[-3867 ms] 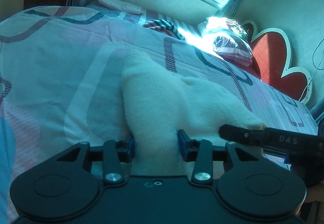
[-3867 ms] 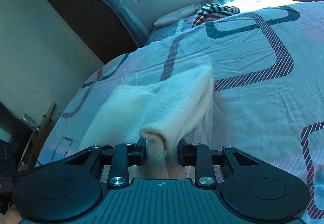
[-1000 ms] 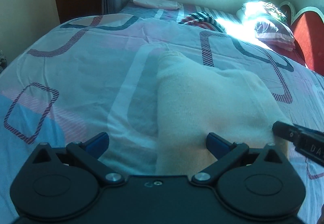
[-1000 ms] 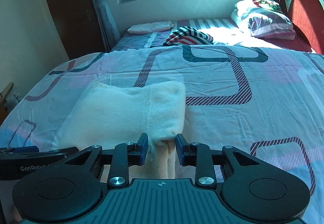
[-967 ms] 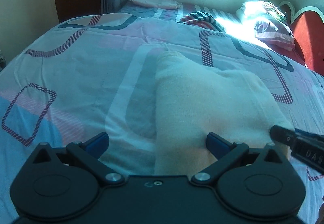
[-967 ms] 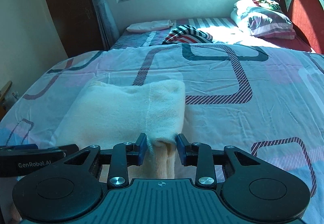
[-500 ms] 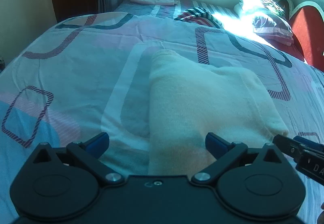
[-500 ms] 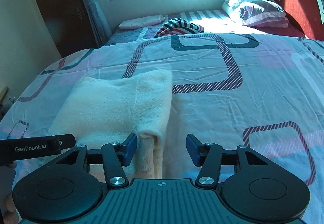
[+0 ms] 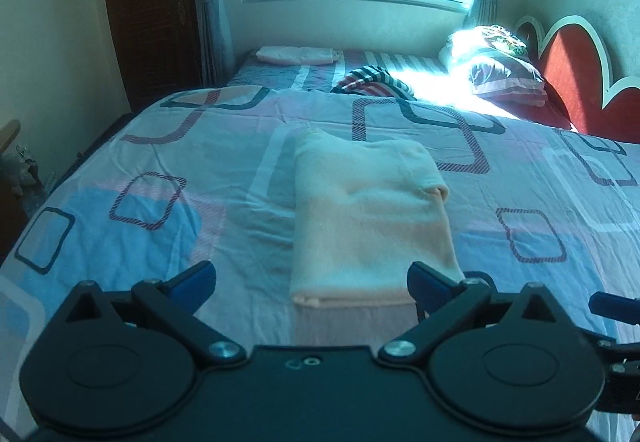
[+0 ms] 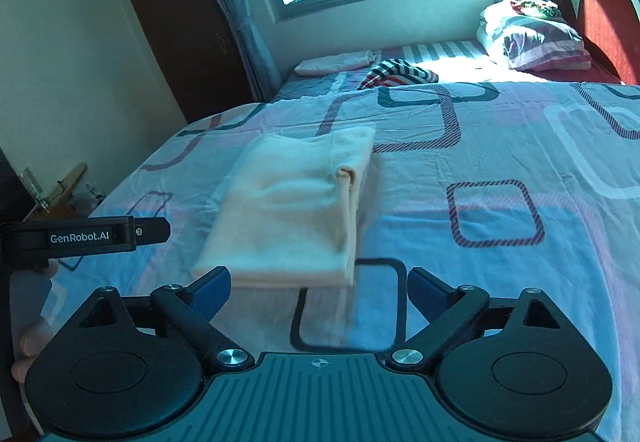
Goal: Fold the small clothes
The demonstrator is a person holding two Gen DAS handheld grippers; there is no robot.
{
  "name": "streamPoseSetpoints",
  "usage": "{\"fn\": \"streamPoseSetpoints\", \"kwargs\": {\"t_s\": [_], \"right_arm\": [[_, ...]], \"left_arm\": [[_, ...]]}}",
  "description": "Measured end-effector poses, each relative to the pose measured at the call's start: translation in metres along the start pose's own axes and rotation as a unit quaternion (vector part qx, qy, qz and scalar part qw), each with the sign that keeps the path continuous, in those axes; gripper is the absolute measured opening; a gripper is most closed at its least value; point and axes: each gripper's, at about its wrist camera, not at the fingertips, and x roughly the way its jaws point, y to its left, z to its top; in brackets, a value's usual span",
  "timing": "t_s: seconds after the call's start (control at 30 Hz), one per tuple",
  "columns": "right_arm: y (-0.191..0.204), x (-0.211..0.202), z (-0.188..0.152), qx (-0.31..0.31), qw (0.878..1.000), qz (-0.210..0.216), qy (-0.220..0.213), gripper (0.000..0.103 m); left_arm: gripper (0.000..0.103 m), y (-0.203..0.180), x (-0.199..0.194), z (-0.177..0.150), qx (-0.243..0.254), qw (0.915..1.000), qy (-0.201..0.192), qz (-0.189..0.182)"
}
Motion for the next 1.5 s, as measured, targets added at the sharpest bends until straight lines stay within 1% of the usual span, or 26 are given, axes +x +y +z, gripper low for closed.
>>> {"fn": "streamPoseSetpoints", "kwargs": {"t_s": [0.03,0.1,0.23,0.27,0.33,0.5,0.6,0.8,1.03,1.5], "right_arm": [[0.004,-0.015,-0.008,-0.005,1.000,-0.002,-0.001,0.103],[0.013,-0.042,-0.021,-0.021,1.000,-0.009,-0.004,0.103],[0.035,-0.090,-0.040,-0.052,0.997,-0.048,-0.019,0.103],[0.039,-0.103,-0.043,-0.053,0.997,-0.048,-0.025,0.103],[0.043,-0.126,-0.048,-0.050,0.997,-0.047,-0.048,0.103],[0.057,-0.169,-0.052,-0.057,0.990,-0.081,-0.102,0.103],[0.062,-0.182,-0.053,-0.062,0.988,-0.087,-0.113,0.103],[0.060,-0.194,-0.056,-0.055,0.986,-0.097,-0.121,0.103],[0.060,-0.198,-0.057,-0.058,0.986,-0.097,-0.125,0.103],[0.057,-0.193,-0.058,-0.055,0.987,-0.097,-0.118,0.103]], "left_arm": [[0.101,-0.001,-0.014,-0.007,-0.001,1.0000,-0.003,0.002],[0.101,-0.003,-0.041,-0.019,-0.008,1.0000,-0.003,-0.001],[0.102,-0.006,-0.091,-0.039,-0.020,0.9997,-0.010,-0.004],[0.102,-0.007,-0.103,-0.043,-0.021,0.9997,-0.014,-0.001],[0.102,-0.008,-0.123,-0.050,-0.024,0.9995,-0.021,0.004],[0.102,-0.012,-0.162,-0.063,-0.019,0.9990,-0.036,0.017],[0.102,-0.014,-0.177,-0.068,-0.018,0.9987,-0.044,0.018],[0.102,-0.015,-0.192,-0.077,-0.022,0.9981,-0.053,0.020],[0.102,-0.014,-0.197,-0.078,-0.029,0.9977,-0.056,0.023],[0.102,-0.012,-0.197,-0.077,-0.023,0.9974,-0.059,0.034]]}}
